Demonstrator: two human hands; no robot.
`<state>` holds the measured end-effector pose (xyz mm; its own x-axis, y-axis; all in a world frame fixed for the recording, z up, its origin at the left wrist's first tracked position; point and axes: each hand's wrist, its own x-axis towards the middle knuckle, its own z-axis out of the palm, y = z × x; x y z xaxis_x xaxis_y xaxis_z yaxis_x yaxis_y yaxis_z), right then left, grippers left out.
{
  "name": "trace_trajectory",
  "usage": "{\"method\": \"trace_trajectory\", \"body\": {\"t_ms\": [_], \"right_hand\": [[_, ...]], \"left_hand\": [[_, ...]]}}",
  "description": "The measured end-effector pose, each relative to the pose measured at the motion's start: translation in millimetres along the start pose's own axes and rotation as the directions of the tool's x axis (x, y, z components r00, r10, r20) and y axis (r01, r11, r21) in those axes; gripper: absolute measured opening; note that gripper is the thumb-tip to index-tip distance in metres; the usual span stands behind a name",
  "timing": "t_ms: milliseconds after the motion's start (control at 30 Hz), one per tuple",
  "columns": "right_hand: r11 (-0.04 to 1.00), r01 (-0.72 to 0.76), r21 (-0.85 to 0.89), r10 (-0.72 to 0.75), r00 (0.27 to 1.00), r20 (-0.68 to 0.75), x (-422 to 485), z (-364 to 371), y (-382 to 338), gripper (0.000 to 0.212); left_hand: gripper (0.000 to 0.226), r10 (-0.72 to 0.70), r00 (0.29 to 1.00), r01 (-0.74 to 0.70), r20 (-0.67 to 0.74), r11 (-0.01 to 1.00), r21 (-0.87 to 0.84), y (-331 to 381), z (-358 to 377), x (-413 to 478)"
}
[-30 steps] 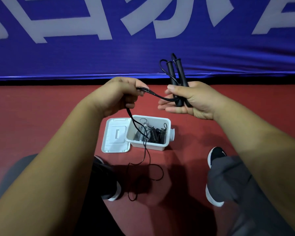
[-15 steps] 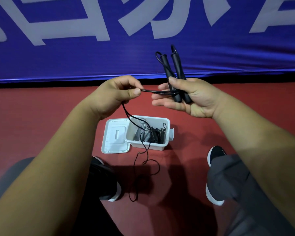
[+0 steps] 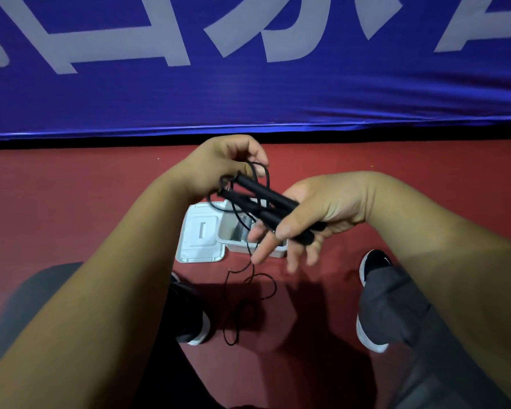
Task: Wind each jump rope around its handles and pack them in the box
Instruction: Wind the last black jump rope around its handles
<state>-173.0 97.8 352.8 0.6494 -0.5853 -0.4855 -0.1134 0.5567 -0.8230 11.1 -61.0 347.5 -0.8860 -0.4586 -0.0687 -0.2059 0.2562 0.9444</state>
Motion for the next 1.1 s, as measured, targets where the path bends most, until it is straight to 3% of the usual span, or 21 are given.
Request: {"method": "trace_trajectory", "body": {"t_ms": [233, 367, 500, 600, 700, 800, 900, 1000, 1100], "right_hand": [[0.954, -0.19, -0.232, 0.167, 0.979, -0.116, 18, 11, 9, 0.022], [0.937, -0.282, -0.206, 0.233, 0.944, -0.232, 26, 2, 20, 0.009], [0.884, -0.415, -0.215, 0.321, 0.873, -0.367, 33, -19, 36, 0.036], [0.873, -0.445, -0.2, 0.327, 0.838, -0.436, 35, -29, 42, 0.031], [0.905, -0.403, -0.137, 0.255, 0.772, -0.582, 37, -38, 48, 0.015], [0.938, -0.336, -0.087, 0.169, 0.66, -0.732, 39, -51, 52, 0.021], [0.975, -0.219, -0.04, 0.096, 0.575, -0.813, 39, -56, 48, 0.025], [0.991, -0.116, -0.063, 0.011, 0.555, -0.832, 40, -52, 39, 0.032], [0.999, 0.035, -0.027, -0.041, 0.518, -0.854, 44, -49, 34, 0.035]], "left_hand": [[0.023, -0.025, 1.0, 0.023, 0.013, 0.992, 0.124, 13, 12, 9], [0.023, -0.031, 0.997, 0.017, 0.066, 0.98, 0.201, 20, 19, 12], [0.027, -0.013, 0.995, -0.017, 0.097, 0.953, 0.303, 27, 24, 12], [0.026, -0.019, 0.991, -0.037, 0.129, 0.907, 0.419, 30, 27, 12], [0.019, -0.063, 0.983, -0.019, 0.172, 0.899, 0.438, 33, 24, 8], [0.022, -0.133, 0.976, 0.037, 0.174, 0.884, 0.465, 32, 23, 5], [0.031, -0.191, 0.979, 0.118, 0.07, 0.814, 0.569, 25, 21, 5], [0.043, -0.301, 0.954, 0.251, -0.02, 0.754, 0.607, 12, 22, 4], [0.02, -0.4, 0.909, 0.398, -0.119, 0.746, 0.534, 4, 29, 5]]}}
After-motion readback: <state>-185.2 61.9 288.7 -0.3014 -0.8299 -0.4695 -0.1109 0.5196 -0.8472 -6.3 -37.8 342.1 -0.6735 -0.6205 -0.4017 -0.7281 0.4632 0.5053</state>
